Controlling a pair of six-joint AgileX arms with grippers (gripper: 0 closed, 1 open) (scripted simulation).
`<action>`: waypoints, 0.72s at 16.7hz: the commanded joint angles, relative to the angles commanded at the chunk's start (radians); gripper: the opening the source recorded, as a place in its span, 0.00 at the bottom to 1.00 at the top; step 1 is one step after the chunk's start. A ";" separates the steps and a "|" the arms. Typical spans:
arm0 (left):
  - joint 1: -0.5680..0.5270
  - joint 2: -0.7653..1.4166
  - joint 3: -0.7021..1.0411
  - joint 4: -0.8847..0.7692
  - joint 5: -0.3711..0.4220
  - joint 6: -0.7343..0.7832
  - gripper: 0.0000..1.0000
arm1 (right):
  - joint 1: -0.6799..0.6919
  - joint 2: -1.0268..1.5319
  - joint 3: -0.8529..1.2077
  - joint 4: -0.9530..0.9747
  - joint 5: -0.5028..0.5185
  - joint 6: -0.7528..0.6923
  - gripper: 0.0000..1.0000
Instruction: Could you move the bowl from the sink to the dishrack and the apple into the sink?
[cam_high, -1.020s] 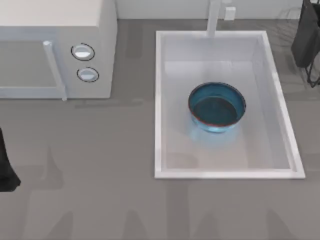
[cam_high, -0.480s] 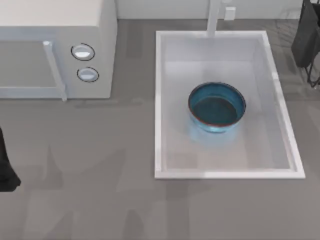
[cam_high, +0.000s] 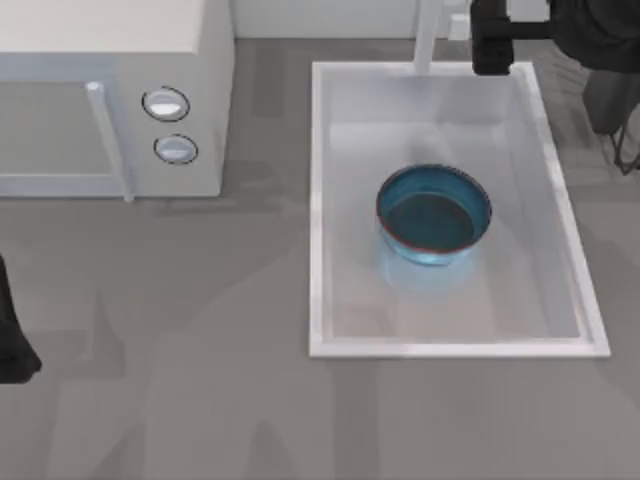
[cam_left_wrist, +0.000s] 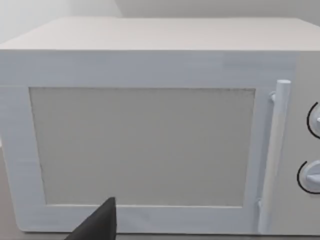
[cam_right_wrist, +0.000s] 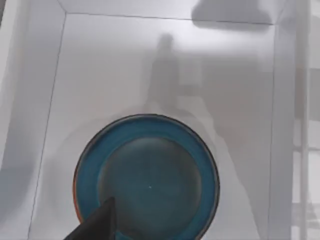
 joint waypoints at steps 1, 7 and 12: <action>0.000 0.000 0.000 0.000 0.000 0.000 1.00 | 0.027 0.057 0.056 -0.033 -0.010 0.008 1.00; 0.000 0.000 0.000 0.000 0.000 0.000 1.00 | 0.145 0.408 0.486 -0.258 -0.045 0.119 1.00; 0.000 0.000 0.000 0.000 0.000 0.000 1.00 | 0.197 0.672 0.758 -0.443 -0.006 0.259 1.00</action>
